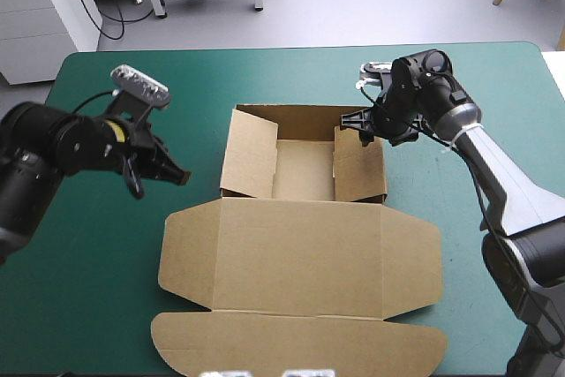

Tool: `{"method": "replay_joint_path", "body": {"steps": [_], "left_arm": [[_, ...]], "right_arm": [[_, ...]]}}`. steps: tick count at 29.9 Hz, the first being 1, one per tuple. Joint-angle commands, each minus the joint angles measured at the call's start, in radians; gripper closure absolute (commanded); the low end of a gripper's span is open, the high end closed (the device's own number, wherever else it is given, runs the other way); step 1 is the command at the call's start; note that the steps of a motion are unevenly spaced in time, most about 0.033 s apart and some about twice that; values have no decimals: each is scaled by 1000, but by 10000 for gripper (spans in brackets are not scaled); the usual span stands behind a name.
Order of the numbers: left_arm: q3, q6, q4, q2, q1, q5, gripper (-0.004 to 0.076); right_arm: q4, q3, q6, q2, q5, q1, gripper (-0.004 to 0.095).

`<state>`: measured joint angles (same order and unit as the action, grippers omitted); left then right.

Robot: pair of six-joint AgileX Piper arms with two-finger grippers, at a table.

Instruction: Fold the box

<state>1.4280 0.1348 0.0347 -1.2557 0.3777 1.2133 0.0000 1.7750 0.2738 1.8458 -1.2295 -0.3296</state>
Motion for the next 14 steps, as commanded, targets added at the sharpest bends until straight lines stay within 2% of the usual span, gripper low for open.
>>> {"method": "replay_joint_path", "body": {"steps": [1, 6, 14], "left_arm": [[-136, 1, -21, 153, 6, -97, 734], [-416, 9, -21, 322, 6, -168, 734], [-759, 9, -23, 552, 6, -253, 734]], "right_arm": [[16, 21, -2, -15, 26, 6, 399], [36, 21, -2, 23, 26, 6, 400], [63, 21, -2, 46, 26, 6, 402]]}}
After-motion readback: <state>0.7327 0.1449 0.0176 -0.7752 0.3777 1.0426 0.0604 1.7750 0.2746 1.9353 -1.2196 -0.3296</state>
